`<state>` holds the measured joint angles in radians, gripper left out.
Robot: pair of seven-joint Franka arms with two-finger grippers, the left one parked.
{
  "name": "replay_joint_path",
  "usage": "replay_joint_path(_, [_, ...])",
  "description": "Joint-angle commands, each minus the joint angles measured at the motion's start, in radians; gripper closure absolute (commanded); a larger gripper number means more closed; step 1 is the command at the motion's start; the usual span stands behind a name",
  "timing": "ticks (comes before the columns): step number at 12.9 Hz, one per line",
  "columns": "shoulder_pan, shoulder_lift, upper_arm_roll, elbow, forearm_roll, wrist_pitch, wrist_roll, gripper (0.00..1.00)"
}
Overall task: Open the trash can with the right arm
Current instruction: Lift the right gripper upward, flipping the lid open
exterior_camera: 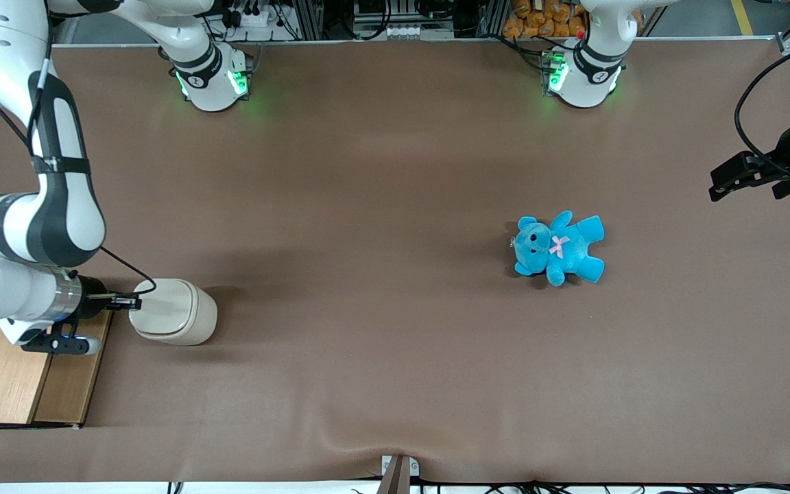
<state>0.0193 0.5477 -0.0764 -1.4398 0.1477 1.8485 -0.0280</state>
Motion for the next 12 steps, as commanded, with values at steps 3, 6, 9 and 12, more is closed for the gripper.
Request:
replay_joint_path(3, [0.004, -0.014, 0.0, 0.102, 0.013, -0.135, 0.017, 0.84])
replay_joint_path(6, [-0.002, -0.041, -0.003, 0.11, 0.013, -0.15, 0.02, 0.0])
replay_joint_path(9, [-0.002, -0.074, -0.005, 0.11, 0.007, -0.183, 0.02, 0.0])
replay_joint_path(12, [-0.004, -0.104, -0.009, 0.131, -0.025, -0.245, 0.016, 0.0])
